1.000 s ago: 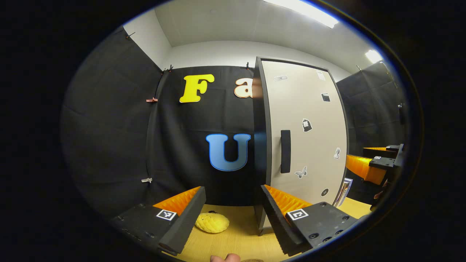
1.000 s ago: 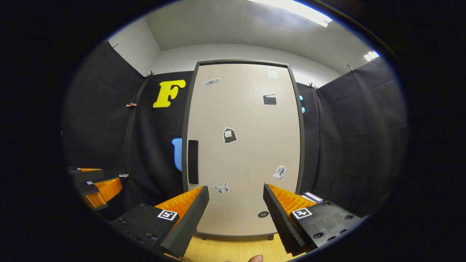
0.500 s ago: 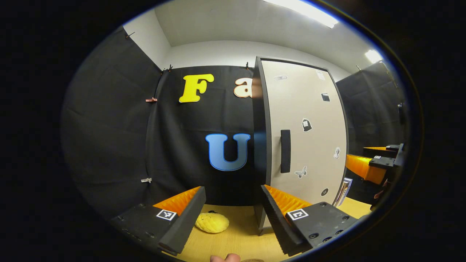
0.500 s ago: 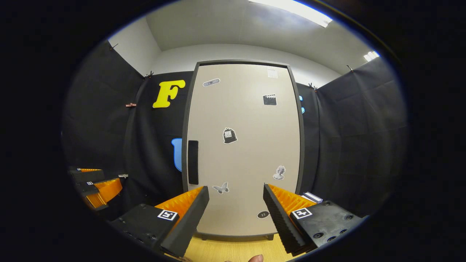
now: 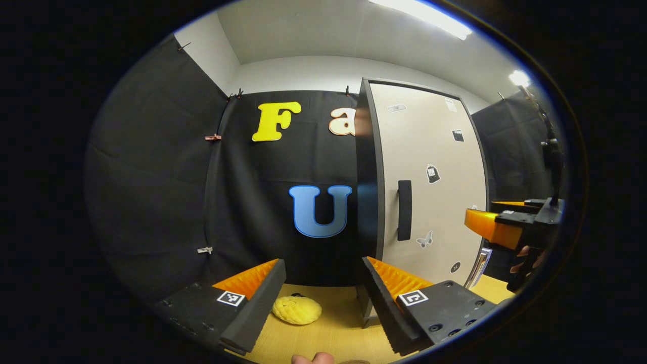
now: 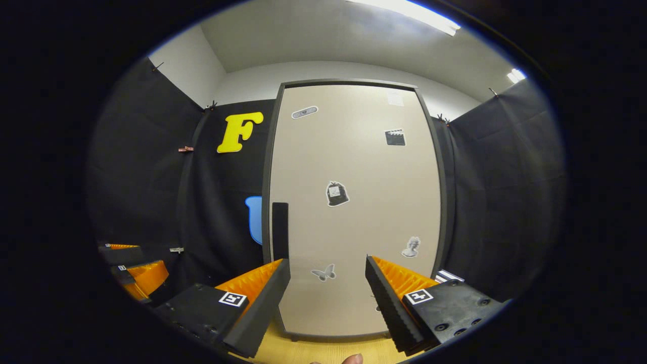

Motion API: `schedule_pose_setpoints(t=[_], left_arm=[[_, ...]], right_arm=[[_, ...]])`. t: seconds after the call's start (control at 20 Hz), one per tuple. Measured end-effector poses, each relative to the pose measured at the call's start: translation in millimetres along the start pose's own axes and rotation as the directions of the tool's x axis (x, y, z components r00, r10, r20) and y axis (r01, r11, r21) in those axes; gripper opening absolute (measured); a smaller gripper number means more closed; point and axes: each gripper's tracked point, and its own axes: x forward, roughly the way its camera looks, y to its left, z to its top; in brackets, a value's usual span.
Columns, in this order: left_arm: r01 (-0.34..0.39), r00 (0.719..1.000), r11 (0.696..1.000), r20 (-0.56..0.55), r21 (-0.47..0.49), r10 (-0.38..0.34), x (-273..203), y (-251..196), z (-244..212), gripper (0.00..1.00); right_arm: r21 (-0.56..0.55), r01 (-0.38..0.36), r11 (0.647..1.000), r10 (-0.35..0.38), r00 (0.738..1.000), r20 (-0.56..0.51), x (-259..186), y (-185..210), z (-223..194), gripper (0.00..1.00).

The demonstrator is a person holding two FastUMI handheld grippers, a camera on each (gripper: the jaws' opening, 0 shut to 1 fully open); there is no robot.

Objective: Open the cabinet door with the right hand, grasp the bottle in the cabinet with the left hand and place it on the coaster, then close the cabinet door with the right hand.

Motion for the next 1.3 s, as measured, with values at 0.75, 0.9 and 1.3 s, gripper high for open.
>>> schedule_pose_setpoints(t=[0.75, 0.9, 1.3], left_arm=[[-0.057, 0.996, 0.998, -0.074, -0.030, 0.055, 8.1, 45.5, -38.1, 0.95], [-0.072, 0.995, 0.997, -0.076, -0.019, 0.070, 6.8, 50.8, -39.3, 0.95], [-0.084, 0.994, 0.996, -0.073, -0.024, 0.082, -4.9, 47.8, -31.9, 0.95]], right_arm=[[-0.016, -0.011, 1.000, 0.010, 0.999, -0.047, 132.9, 66.2, -33.5, 0.87], [0.015, 0.004, 1.000, -0.003, 0.999, -0.042, 139.1, 69.2, -34.8, 0.49], [0.026, -0.033, 0.999, 0.036, 0.993, -0.114, 135.7, 70.5, -40.4, 0.19]])
